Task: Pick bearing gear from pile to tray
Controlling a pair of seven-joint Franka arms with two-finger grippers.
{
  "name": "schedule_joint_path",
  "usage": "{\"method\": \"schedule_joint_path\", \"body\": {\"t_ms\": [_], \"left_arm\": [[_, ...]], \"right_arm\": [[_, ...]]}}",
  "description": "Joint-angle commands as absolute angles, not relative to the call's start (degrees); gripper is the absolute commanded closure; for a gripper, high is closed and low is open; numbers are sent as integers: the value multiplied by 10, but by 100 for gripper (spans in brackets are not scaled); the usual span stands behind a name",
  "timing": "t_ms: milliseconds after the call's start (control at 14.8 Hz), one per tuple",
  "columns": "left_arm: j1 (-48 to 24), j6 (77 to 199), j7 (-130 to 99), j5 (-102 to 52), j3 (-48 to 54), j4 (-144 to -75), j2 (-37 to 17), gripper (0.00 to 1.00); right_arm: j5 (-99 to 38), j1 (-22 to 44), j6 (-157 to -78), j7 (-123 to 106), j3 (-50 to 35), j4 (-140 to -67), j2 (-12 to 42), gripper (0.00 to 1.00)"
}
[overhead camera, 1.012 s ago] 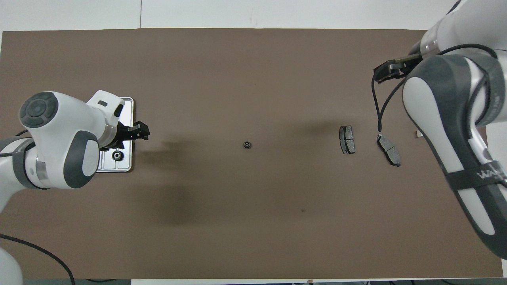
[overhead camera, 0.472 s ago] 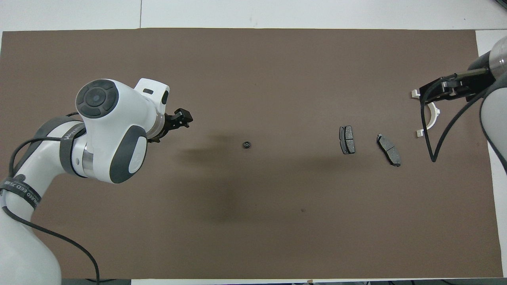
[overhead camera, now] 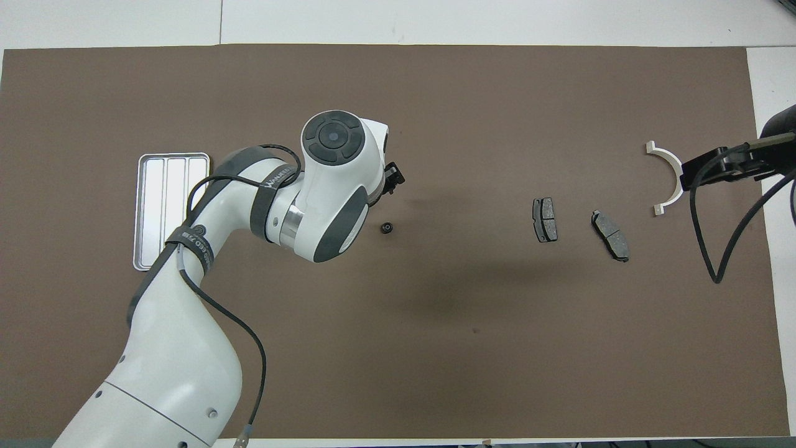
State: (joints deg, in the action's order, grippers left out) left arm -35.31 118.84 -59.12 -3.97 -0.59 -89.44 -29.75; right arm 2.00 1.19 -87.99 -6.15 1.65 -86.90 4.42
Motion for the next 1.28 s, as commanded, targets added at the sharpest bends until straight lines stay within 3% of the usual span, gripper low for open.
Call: {"method": "schedule_joint_path", "body": {"t_ms": [0, 607, 944, 1214], "left_arm": [[-387, 1174, -598, -36, -21, -865, -336, 0], [-397, 1207, -618, -37, -22, -896, -333, 0], [-401, 1205, -622, -36, -20, -911, -327, 19], [-405, 1207, -622, -36, -20, -926, -321, 28]], "right_arm": [[14, -13, -969, -76, 12, -981, -13, 0], [4, -24, -991, -76, 12, -983, -11, 0], [4, -30, -998, -71, 12, -983, -10, 0], [5, -30, -998, -69, 12, -978, -7, 0]]}}
